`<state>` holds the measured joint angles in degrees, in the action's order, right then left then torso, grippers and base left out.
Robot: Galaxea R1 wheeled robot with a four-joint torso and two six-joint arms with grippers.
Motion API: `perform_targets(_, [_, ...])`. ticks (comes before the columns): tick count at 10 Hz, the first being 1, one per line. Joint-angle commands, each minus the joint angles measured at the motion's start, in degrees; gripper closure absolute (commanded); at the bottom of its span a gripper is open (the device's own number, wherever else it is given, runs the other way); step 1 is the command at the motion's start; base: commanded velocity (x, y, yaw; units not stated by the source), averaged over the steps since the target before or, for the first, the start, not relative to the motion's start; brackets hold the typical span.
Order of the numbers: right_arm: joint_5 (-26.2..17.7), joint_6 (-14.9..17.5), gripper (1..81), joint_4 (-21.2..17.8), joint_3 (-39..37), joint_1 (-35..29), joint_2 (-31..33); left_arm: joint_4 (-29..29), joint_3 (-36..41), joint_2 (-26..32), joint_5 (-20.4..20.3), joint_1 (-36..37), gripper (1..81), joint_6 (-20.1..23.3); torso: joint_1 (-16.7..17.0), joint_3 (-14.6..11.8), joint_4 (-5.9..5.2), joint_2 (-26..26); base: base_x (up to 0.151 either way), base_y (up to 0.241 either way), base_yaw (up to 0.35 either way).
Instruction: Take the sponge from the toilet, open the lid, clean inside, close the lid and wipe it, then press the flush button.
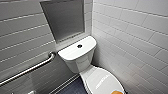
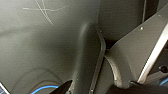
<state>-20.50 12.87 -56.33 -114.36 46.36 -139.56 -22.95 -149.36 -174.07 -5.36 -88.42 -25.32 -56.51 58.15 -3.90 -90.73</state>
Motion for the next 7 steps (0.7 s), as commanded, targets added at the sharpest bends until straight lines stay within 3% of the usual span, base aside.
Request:
perform_targets(1, [0.28, -0.04, 81.1, 0.87, 5.64, -2.1, 9.61, -0.69, 0.91, -0.76, 3.43, -0.75, 1.0, 0.36, 0.0, 0.0, 0.0, 0.0, 0.0, 0.0, 0.0])
perform_targets(4, [2.05, -0.05, 81.1, 0.79, 9.69, -0.26, 15.33, -0.69, 0.65, -0.67, 3.43, -0.75, 1.0, 0.36, 0.0, 0.0, 0.0, 0.0, 0.0, 0.0, 0.0])
perform_targets(7, [3.0, 0.13, 81.1, 0.88, 8.73, 7.28, 16.31, -0.6, 0.73, 0.3, 3.43, -0.75, 1.0, 0.36, 0.0, 0.0, 0.0, 0.0, 0.0, 0.0, 0.0])
